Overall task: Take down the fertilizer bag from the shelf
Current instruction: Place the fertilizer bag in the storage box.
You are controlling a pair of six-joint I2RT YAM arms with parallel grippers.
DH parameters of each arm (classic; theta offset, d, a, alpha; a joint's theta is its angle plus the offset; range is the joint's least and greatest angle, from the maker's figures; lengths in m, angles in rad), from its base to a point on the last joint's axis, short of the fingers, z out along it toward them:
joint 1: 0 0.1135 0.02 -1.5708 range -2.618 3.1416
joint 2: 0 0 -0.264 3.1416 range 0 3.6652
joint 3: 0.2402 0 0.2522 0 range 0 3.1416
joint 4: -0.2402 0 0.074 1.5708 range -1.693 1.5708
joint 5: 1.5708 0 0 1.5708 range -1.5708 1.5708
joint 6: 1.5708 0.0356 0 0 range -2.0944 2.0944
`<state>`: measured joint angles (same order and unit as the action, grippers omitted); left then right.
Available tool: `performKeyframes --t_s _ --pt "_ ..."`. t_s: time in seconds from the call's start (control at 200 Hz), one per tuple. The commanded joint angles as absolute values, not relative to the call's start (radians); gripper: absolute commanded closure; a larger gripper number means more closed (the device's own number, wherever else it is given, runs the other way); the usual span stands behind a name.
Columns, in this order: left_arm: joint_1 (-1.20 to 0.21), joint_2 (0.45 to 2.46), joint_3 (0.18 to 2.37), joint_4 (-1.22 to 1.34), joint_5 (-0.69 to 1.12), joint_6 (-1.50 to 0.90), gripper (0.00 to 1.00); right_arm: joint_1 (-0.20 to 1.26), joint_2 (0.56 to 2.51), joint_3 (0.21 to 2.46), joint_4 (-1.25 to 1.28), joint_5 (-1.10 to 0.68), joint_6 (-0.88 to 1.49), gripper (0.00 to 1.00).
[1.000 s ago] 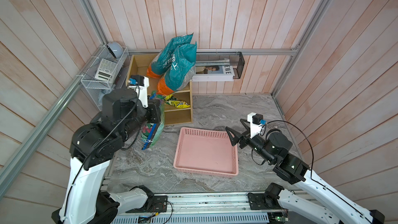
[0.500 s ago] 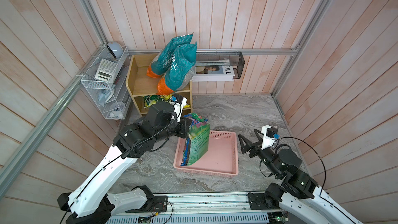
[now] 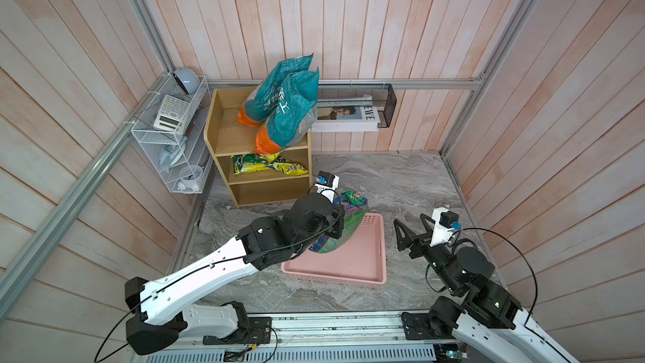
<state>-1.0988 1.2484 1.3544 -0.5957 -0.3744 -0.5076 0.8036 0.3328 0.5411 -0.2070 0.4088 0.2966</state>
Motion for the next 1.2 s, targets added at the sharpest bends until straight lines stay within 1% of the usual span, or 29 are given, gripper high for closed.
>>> performKeyframes --t_s 0.0,0.125,0.23,0.295,0.385,0.45,0.54,0.645,0.745,0.805,0.92,1.085,1.195 --pt "-1.123 1.230 1.322 -0.276 -0.563 -0.573 1.00 0.807 0.314 0.526 -0.245 0.442 0.315 0.02" --pt "-1.161 1.264 1.265 -0.164 -0.656 -0.591 1.00 0.807 0.297 0.517 -0.253 0.451 0.324 0.02" --pt "-1.255 1.328 1.250 -0.041 -0.778 -0.561 1.00 0.807 0.280 0.512 -0.254 0.457 0.327 0.02" --pt "-1.296 1.390 1.267 0.006 -0.852 -0.556 1.00 0.807 0.272 0.511 -0.256 0.467 0.328 0.02" --pt "-1.317 1.489 1.332 -0.007 -0.898 -0.576 1.00 0.807 0.257 0.507 -0.262 0.485 0.329 0.02" --pt "-1.319 1.541 1.369 -0.003 -0.897 -0.584 1.00 0.807 0.241 0.504 -0.268 0.511 0.338 0.02" --pt "-1.321 1.583 1.388 0.027 -0.890 -0.593 1.00 0.807 0.201 0.495 -0.285 0.593 0.367 0.02" --pt "-1.323 1.612 1.389 0.054 -0.897 -0.605 1.00 0.807 0.106 0.473 -0.310 0.686 0.383 0.02" --pt "-1.325 1.628 1.349 0.120 -0.891 -0.616 1.00 0.807 -0.004 0.452 -0.330 0.718 0.388 0.02" --pt "-1.328 1.633 1.309 0.179 -0.880 -0.631 1.00 0.806 0.023 0.475 -0.356 0.730 0.403 0.02" --pt "-1.342 1.649 1.265 0.252 -0.887 -0.645 1.00 0.805 0.053 0.465 -0.319 0.698 0.391 0.02" --pt "-1.393 1.689 1.276 0.342 -0.974 -0.570 1.00 0.805 0.042 0.471 -0.331 0.723 0.396 0.02" --pt "-1.401 1.732 1.326 0.385 -0.904 -0.491 1.00 0.805 0.044 0.475 -0.333 0.763 0.398 0.02"
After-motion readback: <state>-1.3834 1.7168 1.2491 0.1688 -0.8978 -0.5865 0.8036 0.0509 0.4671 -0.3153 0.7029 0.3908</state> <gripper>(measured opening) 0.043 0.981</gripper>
